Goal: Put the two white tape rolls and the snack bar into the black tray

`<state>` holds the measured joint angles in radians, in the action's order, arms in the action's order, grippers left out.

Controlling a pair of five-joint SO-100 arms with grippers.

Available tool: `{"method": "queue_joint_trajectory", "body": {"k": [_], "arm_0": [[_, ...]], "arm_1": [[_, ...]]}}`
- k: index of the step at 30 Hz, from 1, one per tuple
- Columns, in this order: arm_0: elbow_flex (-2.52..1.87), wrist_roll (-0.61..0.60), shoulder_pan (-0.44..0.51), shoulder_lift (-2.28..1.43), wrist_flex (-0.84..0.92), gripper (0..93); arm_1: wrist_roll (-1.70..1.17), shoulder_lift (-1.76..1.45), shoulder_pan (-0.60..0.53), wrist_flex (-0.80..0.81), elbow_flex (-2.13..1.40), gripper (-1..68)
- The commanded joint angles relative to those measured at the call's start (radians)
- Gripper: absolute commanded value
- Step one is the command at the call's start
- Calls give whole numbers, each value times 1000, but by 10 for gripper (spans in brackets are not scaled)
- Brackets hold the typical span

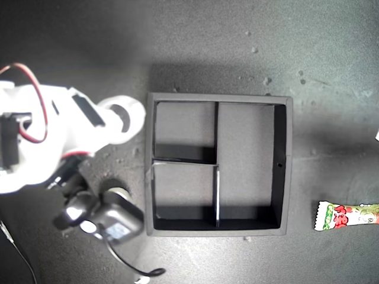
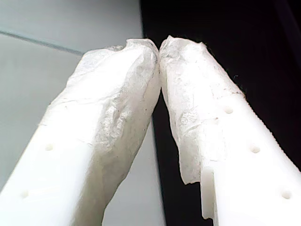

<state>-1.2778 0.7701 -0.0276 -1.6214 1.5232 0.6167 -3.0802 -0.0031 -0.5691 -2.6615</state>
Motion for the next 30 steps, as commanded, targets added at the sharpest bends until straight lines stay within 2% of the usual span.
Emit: {"method": "queue_joint_trajectory", "body": {"k": [1, 7, 9, 14, 21, 25, 27, 30], "arm_0": [[236, -15, 25, 120, 57, 3], [689, -28, 51, 448, 239, 3], [879, -29, 57, 580, 310, 3], [893, -6, 55, 672, 308, 6], [971, 38, 84, 821, 308, 34], [983, 57, 91, 861, 308, 136], [983, 63, 91, 865, 308, 162], [966, 69, 80, 848, 310, 175]], "arm_1": [[-46, 273, -83, -46, 307, 32], [245, 653, -206, -253, 652, 29], [388, 693, -259, -318, 693, 27], [779, 698, -387, -442, 683, 71], [1138, 703, -522, -459, 543, 167], [1282, 703, -580, -422, 442, 236], [1335, 703, -607, -400, 400, 279], [1413, 703, -655, -367, 344, 302]]}}
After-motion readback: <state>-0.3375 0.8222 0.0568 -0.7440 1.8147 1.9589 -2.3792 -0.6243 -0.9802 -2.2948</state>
